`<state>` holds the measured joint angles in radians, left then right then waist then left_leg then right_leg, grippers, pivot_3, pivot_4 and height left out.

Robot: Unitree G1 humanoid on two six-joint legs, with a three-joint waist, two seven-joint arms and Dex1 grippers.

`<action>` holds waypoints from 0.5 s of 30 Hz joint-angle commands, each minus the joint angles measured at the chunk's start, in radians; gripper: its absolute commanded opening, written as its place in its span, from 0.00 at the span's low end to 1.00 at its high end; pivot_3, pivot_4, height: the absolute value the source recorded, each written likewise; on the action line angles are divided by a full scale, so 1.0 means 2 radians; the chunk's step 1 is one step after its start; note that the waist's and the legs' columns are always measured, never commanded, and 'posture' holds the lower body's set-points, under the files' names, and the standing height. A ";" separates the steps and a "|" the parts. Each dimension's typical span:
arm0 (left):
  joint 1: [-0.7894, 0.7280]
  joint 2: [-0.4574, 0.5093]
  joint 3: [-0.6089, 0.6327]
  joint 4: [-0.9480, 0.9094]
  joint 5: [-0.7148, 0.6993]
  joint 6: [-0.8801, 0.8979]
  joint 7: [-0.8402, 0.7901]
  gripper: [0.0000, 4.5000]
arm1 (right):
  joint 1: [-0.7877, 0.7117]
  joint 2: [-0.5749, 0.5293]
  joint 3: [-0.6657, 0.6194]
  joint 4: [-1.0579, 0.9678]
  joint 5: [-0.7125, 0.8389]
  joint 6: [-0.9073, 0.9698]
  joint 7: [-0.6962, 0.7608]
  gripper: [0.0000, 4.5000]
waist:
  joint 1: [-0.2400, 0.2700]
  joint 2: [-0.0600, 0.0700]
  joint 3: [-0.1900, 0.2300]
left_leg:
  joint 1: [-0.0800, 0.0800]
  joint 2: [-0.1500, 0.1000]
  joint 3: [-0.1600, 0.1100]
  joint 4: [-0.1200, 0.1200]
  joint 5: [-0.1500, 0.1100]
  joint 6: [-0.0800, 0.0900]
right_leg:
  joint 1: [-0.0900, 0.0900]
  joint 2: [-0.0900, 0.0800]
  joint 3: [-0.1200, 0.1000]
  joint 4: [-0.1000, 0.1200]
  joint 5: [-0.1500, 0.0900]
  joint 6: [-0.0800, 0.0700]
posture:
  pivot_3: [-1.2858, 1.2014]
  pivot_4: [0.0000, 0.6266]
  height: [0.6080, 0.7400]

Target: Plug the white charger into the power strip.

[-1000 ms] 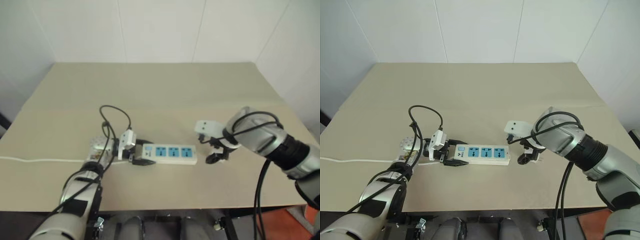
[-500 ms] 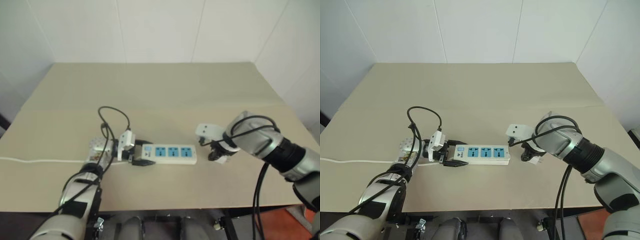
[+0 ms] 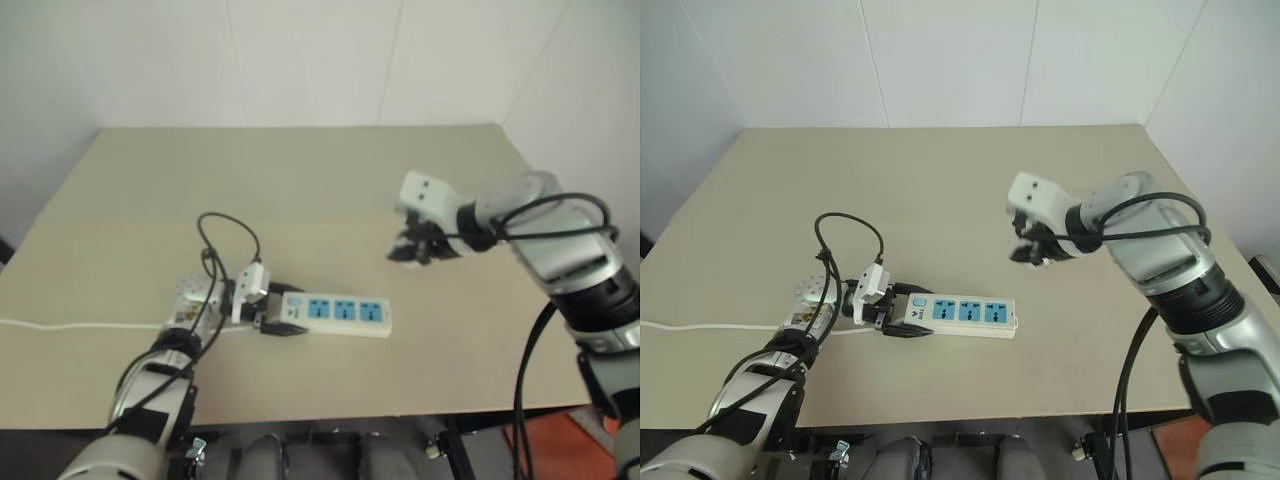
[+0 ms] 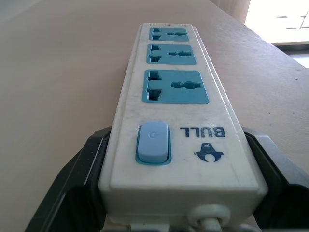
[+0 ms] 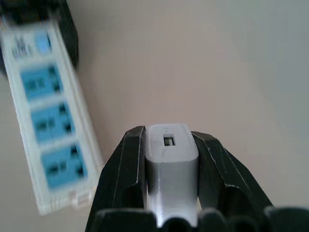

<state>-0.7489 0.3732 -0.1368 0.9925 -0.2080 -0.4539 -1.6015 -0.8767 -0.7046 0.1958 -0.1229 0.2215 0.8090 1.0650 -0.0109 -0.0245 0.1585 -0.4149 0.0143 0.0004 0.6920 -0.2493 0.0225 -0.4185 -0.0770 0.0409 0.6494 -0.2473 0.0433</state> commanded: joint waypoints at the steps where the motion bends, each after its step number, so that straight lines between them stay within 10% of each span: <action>1: 0.018 0.008 -0.023 -0.011 0.009 0.007 -0.006 0.74 | 0.050 0.066 -0.090 0.009 0.064 -0.106 -0.021 0.26 | 0.000 0.000 0.000 | 0.000 0.000 0.000 0.000 0.000 0.000 | 0.000 0.000 0.000 0.000 0.000 0.000 | 0.52 0.24 1.00; 15: 0.036 0.020 -0.023 -0.042 0.039 0.022 0.029 0.74 | 0.159 0.228 -0.085 0.043 0.136 -0.221 -0.011 0.26 | -0.002 0.000 0.000 | 0.004 0.000 0.000 0.000 0.000 0.000 | 0.002 0.000 0.001 0.004 0.000 0.000 | 0.52 0.24 1.00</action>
<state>-0.7046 0.3988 -0.1468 0.9109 -0.1959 -0.4257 -1.5557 -0.5553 -0.2594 0.0263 -0.0186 0.4558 0.4027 1.0293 -0.0152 -0.0242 0.1580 -0.4047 0.0145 0.0006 0.6927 -0.2492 0.0224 -0.4120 -0.0767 0.0421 0.6559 -0.2471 0.0437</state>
